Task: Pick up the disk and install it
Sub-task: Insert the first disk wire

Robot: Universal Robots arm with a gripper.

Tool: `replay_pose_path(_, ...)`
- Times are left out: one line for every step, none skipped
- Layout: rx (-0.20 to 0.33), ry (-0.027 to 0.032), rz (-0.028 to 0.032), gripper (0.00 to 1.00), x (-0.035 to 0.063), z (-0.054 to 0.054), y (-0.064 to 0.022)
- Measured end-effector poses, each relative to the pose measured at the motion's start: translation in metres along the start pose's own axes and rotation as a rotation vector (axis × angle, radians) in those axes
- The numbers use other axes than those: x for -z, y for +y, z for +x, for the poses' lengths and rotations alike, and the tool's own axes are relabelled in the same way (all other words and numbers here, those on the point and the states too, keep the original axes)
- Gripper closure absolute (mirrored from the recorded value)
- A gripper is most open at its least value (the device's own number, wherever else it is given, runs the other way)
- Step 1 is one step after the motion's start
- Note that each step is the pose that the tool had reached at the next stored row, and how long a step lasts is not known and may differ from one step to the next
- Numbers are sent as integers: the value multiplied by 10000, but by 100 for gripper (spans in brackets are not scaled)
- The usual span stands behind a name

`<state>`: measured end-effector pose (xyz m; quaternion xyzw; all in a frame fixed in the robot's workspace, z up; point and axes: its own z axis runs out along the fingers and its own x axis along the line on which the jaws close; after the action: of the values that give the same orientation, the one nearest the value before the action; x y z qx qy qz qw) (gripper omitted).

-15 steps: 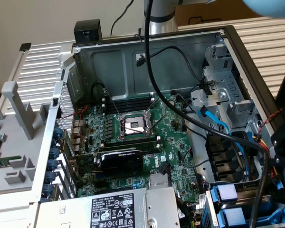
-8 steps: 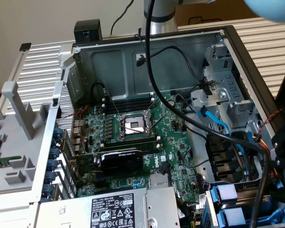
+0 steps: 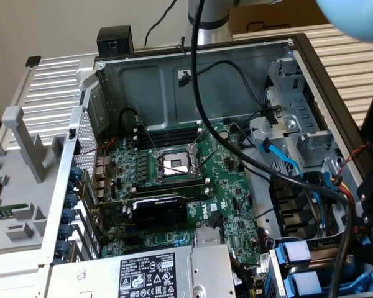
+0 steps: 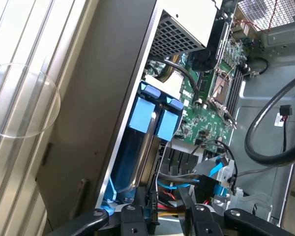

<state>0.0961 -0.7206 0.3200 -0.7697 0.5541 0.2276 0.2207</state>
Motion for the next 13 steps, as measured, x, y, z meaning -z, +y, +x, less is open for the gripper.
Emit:
replay_pose_path(0,0,0,62,-2,1,0)
replay_pose_path(0,-1,1,62,-6,4,1)
replay_pose_path(0,-1,0,62,-10,4,0)
replay_pose_path(-1,0,1,62,-17,2,0)
replay_pose_path(-1,4,-1,62,-22,-2,0)
replay_pose_path(-2,9,-2,62,-25,-5,3)
replay_pose_path(-5,23,-5,62,-25,-6,4)
replay_pose_path(-7,52,-3,62,-26,-7,7)
replay_pose_path(-6,87,7,62,-27,-10,12)
replay_pose_path(-3,121,15,62,-29,-12,17)
replay_pose_path(1,141,30,62,-30,-14,19)
replay_pose_path(6,147,47,62,-31,-15,21)
replay_pose_path(6,148,50,62,-31,-14,20)
